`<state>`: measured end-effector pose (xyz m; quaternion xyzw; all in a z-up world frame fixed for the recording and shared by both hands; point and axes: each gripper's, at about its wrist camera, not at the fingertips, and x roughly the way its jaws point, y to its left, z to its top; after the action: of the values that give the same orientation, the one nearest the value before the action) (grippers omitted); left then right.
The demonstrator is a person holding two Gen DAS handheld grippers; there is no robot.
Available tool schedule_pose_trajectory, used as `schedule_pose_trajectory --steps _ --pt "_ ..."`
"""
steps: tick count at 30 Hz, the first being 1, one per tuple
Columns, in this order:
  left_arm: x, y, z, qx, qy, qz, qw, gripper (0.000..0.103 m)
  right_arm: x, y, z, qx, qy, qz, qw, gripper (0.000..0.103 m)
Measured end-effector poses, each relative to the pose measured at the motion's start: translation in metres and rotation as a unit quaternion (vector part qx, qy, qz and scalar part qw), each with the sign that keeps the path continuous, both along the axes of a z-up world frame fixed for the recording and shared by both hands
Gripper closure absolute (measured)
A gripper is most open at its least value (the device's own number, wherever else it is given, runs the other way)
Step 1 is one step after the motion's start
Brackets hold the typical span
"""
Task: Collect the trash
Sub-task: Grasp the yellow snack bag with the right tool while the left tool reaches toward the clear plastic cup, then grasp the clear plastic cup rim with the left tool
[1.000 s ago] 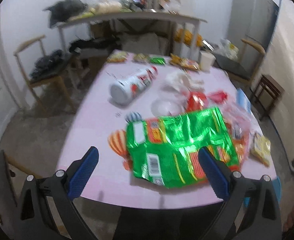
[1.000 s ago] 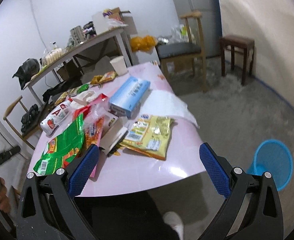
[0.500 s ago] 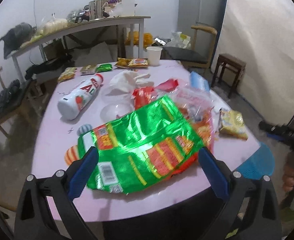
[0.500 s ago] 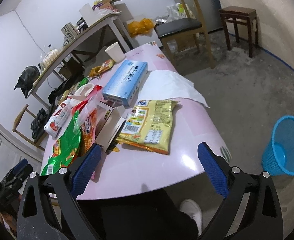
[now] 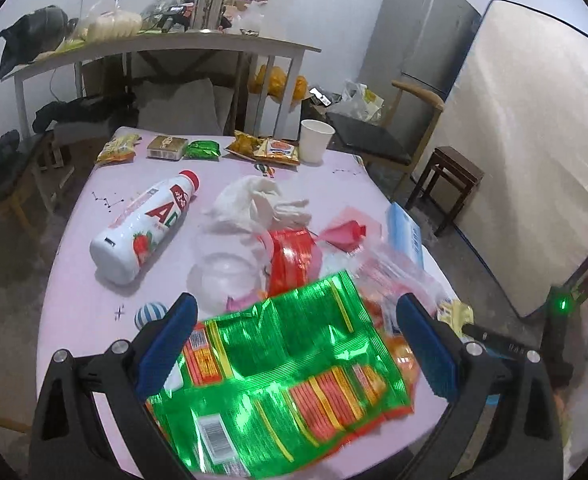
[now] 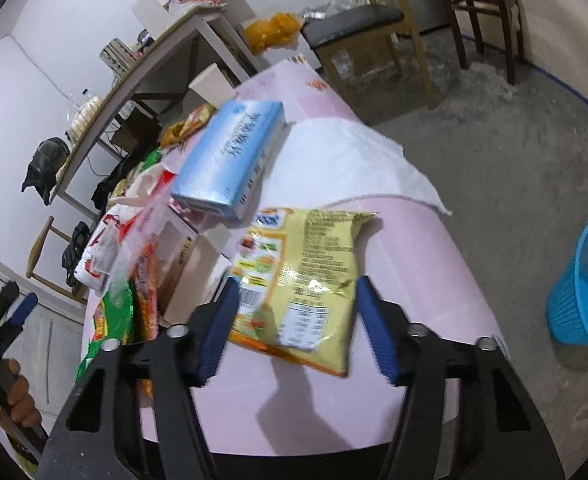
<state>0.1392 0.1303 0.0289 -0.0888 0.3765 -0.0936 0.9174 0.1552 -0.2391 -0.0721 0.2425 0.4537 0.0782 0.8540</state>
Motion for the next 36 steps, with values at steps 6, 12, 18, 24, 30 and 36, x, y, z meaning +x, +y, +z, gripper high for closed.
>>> schedule_pose_trajectory --steps 6,12,18,24,30,36 --pt "0.034 0.008 -0.009 -0.004 0.006 0.01 0.9999 0.008 -0.001 -0.009 -0.006 0.002 -0.004 -0.005 1.0 0.081" --pt "0.072 0.014 -0.023 0.008 0.039 0.015 0.9991 0.029 0.0 -0.008 -0.008 -0.013 -0.01 0.005 1.0 0.095" --pt "0.095 0.005 -0.039 0.012 0.078 -0.026 0.9965 0.052 0.001 -0.011 -0.01 -0.005 -0.016 0.007 1.0 0.098" --pt "0.106 -0.024 -0.066 0.128 0.116 -0.036 0.9844 0.068 0.001 -0.012 -0.008 0.001 -0.023 0.009 1.0 0.098" --pt "0.112 -0.022 -0.076 0.154 0.117 -0.019 0.981 0.096 0.001 -0.014 -0.003 0.005 -0.032 0.008 0.999 0.099" --pt "0.109 -0.009 -0.056 0.141 0.084 0.01 0.9864 0.099 0.003 -0.019 0.004 0.01 -0.042 -0.001 0.999 0.099"
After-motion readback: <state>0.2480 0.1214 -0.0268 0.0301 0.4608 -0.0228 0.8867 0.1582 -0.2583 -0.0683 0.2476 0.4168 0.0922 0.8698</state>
